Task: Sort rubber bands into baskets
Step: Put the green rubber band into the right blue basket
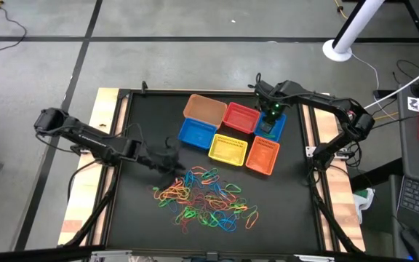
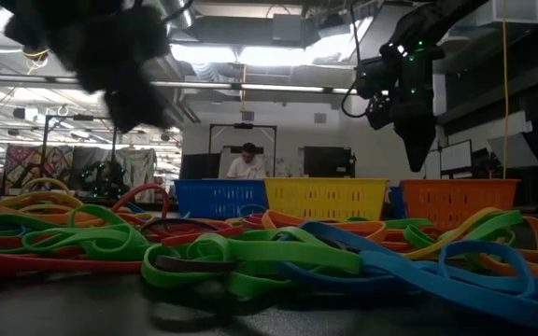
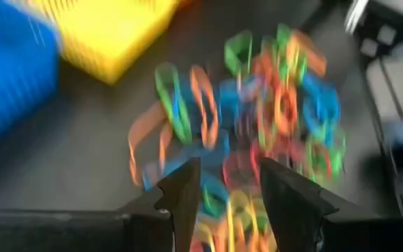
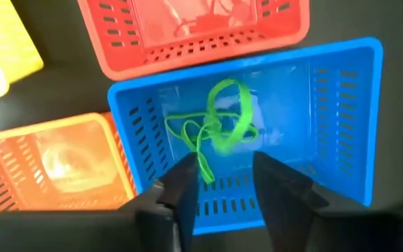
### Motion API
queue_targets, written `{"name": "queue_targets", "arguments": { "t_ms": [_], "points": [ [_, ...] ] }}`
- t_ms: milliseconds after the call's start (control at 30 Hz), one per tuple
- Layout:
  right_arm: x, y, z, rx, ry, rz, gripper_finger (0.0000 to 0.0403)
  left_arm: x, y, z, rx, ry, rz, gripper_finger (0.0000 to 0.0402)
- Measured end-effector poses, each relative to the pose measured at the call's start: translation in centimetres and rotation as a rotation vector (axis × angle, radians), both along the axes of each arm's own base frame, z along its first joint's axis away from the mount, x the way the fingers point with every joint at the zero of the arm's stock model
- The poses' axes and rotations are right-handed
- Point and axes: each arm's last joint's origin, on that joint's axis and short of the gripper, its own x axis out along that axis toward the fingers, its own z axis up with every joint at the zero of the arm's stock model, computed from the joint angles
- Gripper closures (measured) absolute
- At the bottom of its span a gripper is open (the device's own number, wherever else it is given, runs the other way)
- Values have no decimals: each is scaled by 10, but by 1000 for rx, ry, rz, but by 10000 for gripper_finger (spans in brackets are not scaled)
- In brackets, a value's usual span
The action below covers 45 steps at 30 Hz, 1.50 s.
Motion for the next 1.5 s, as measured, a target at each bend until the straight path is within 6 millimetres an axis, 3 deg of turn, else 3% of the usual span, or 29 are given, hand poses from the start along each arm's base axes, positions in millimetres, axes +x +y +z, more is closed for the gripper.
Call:
{"name": "queue_targets", "arguments": {
  "t_ms": [167, 367, 567, 1000, 1300, 1500],
  "points": [
    [3, -2, 0, -22, -30, 0, 239, -18, -15, -13, -88, 228, -15, 256],
    [3, -2, 0, -23, -31, 0, 237, -35, -31, -20, -127, 384, -47, 256],
    [3, -2, 0, -23, -31, 0, 237, -46, -40, -25, -113, 474, -49, 256],
    [3, -2, 0, -23, -31, 0, 237, -61, -36, -44, -81, 540, 42, 260],
    [3, -2, 0, -23, -32, 0, 237, -61, -36, -50, -96, 500, 34, 310],
    [3, -2, 0, -20, -36, 0, 237, -59, -36, -49, -100, 486, 34, 378]
  ]
}}
